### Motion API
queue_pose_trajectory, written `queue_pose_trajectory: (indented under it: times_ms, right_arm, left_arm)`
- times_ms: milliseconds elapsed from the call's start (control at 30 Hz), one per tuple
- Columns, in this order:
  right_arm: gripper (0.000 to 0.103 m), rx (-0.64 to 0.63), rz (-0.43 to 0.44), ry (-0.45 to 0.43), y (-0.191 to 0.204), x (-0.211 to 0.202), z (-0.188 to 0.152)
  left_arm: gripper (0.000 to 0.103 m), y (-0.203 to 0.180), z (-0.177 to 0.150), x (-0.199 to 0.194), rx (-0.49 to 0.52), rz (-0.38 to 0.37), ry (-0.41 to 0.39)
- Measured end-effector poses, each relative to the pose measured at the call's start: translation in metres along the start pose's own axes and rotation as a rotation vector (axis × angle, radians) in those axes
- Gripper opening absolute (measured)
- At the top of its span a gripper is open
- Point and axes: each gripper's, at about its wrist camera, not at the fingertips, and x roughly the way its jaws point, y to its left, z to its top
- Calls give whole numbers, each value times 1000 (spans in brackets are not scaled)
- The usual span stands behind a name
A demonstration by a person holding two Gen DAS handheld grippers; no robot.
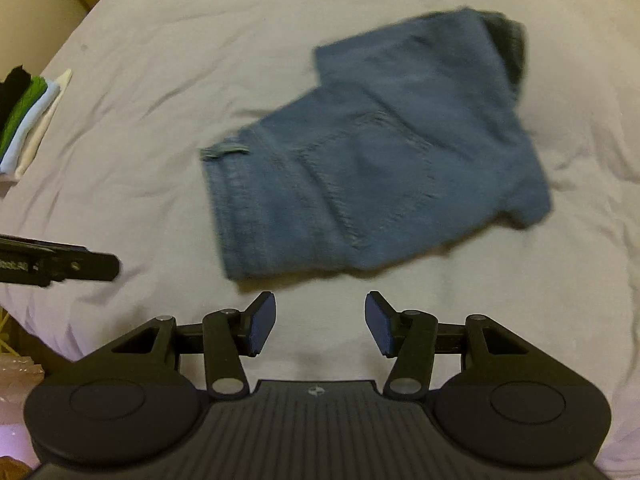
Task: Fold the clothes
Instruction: 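Release the jeans onto the bed with both grippers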
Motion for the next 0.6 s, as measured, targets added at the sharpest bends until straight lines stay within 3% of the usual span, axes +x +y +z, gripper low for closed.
queue_pose_trajectory:
  times_ms: [133,267,333,367,400,500,600]
  right_arm:
    - [53,-91,-50,-59,53,24,9]
    - [50,-214,-168,-100,90,61,20]
    - [33,-225,-210,-115,93,76,26]
    - [13,-201,-194,-131,89,77,28]
    - [5,-156,-166,-154,81,74,30]
    - [0,53,-148,-244,45,48,34]
    - [0,296,-159,-271,-4,26,27]
  left_arm:
    - [57,27,10,10,40,-20,39]
    - [57,44,24,19,38,-29,48]
    - [57,48,31,22,30,-36,49]
    - [57,49,35,25,28,-44,49]
    - [57,50,39,27,26,-52,50]
    - [57,49,50,37,14,-79,58]
    - [58,44,64,50,-27,-138,64]
